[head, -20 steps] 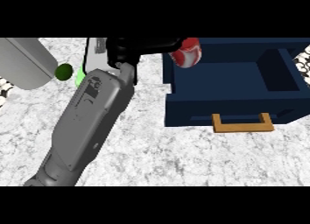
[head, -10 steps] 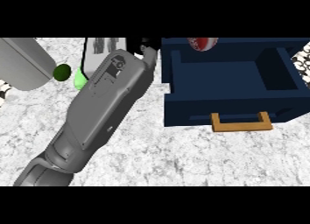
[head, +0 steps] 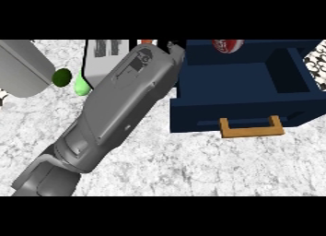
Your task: Pick up the can, place it into the drawer and close the drawer
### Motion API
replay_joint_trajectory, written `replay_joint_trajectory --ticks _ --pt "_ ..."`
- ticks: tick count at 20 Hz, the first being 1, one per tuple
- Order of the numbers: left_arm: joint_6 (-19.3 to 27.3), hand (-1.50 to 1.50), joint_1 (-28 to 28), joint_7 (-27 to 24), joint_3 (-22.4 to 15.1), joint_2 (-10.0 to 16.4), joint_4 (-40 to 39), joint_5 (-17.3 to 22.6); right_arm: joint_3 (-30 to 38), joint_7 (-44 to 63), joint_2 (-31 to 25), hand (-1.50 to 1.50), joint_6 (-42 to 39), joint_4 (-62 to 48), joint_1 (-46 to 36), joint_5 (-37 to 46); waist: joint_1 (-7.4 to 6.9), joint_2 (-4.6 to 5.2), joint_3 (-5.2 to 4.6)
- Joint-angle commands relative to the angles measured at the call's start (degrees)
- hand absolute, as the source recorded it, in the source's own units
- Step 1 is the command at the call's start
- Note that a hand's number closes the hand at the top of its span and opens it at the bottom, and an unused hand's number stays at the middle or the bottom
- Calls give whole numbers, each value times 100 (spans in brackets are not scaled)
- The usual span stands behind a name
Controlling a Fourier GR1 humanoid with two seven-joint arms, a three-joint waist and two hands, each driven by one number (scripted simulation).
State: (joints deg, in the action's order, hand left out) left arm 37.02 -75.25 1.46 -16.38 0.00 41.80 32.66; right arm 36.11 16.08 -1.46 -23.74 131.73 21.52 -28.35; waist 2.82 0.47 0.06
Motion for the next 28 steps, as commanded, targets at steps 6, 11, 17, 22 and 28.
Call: replay_joint_trajectory --ticks 6,11,17,22,28 --pt "281 150 -181 -524 -783 0 -695 883 -43 102 70 -150 -144 131 91 -169 120 11 2" --pt "23 150 -661 -429 -683 0 -1393 1171 39 -45 17 -150 -189 -99 -60 -85 155 53 7" --pt "461 -150 -555 -449 -1452 0 -1206 1478 111 150 -1 -150 -21 236 -7 -247 167 21 4" --pt "842 -150 -606 -557 -1669 0 -1484 1709 70 260 -93 -150 -227 163 104 -411 363 61 8" --pt "789 -150 -473 -809 -1796 0 -1529 2009 270 201 -266 -150 -131 -65 -140 -404 254 57 7"
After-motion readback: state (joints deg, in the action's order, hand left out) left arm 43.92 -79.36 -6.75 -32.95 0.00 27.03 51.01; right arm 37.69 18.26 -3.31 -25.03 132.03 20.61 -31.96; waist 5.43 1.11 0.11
